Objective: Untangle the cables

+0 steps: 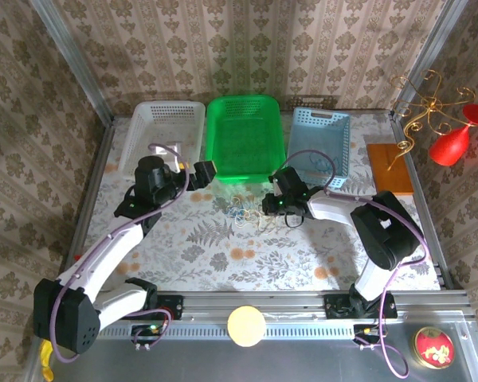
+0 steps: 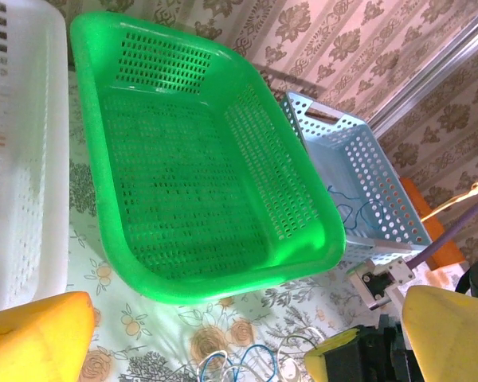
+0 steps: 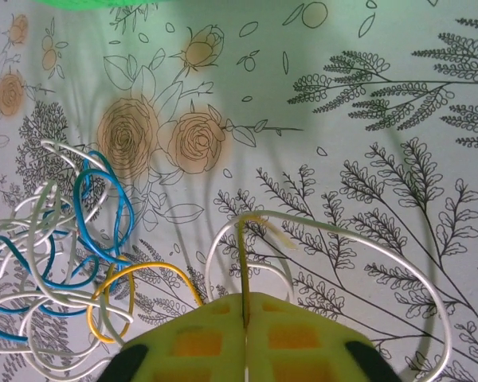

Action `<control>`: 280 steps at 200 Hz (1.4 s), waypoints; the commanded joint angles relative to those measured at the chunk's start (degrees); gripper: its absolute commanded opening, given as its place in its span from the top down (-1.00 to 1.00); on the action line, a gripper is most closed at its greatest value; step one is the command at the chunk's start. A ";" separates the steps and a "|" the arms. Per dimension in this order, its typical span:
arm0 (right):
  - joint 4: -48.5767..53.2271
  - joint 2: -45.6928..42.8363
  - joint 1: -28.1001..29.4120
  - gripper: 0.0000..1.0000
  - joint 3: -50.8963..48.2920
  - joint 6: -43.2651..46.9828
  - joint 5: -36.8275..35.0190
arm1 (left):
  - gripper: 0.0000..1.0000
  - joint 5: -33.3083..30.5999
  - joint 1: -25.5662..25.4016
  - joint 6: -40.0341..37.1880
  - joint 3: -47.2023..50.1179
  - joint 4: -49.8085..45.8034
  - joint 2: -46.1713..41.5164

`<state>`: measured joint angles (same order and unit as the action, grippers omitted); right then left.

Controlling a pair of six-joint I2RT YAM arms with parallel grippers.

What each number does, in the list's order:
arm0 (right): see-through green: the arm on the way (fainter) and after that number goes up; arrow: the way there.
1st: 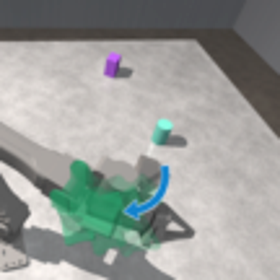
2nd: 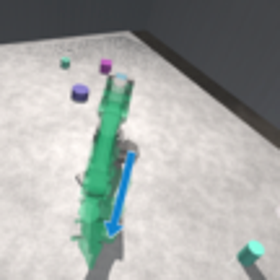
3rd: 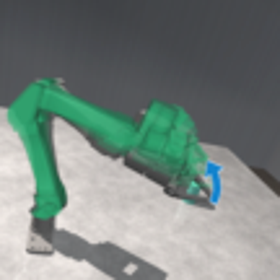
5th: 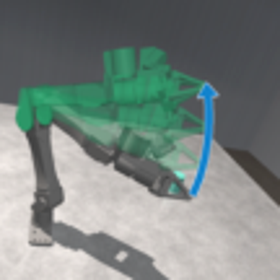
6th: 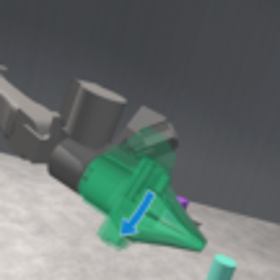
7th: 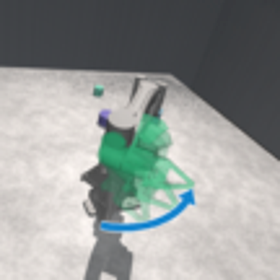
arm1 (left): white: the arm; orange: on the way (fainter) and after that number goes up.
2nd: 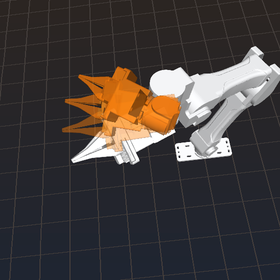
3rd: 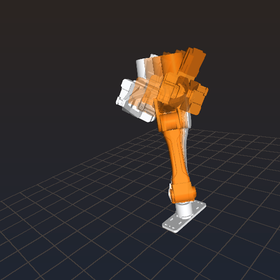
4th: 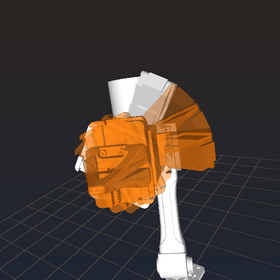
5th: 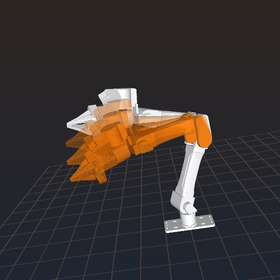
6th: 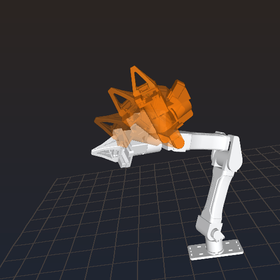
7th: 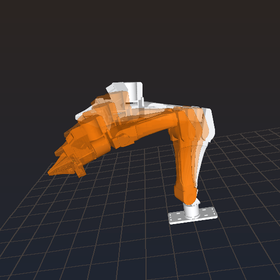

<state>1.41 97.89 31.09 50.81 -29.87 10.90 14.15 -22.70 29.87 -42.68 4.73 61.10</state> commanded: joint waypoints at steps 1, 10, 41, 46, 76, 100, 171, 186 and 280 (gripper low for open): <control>-0.61 -2.06 0.32 0.95 1.61 0.20 -0.01 | -1.00 0.43 1.58 5.86 2.34 5.65 -2.09; -0.29 -2.91 0.37 0.96 1.80 0.09 0.21 | -1.00 1.33 2.42 6.64 2.85 6.12 -2.14; 0.24 -7.37 0.37 1.00 2.04 -1.25 1.91 | -1.00 5.44 3.81 5.18 4.49 7.05 -2.13; 0.26 -8.19 0.37 1.00 2.06 -1.51 2.34 | -1.00 6.56 3.78 4.35 4.75 7.30 -2.12; 0.59 -12.64 0.46 1.00 2.85 -2.70 3.89 | -1.00 12.42 3.55 -0.11 4.97 7.71 -0.56; 0.53 -15.16 0.63 1.00 3.81 -3.59 5.46 | -1.00 13.98 2.20 -3.06 4.63 6.74 1.58; -0.17 -17.82 0.90 1.00 5.81 -5.76 8.57 | -1.00 8.00 -6.03 -14.74 6.27 5.87 6.45; -0.31 -17.82 0.99 1.00 5.80 -5.97 8.53 | -1.00 7.57 -7.06 -15.78 7.13 7.38 7.55; -2.07 -17.82 2.35 1.00 5.81 -7.93 8.95 | -1.00 8.30 -13.07 -17.83 8.61 18.06 17.15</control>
<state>1.43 81.36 32.75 54.72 -36.47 18.57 22.06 -34.48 13.74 -34.09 17.76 75.55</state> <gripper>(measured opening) 0.065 0.998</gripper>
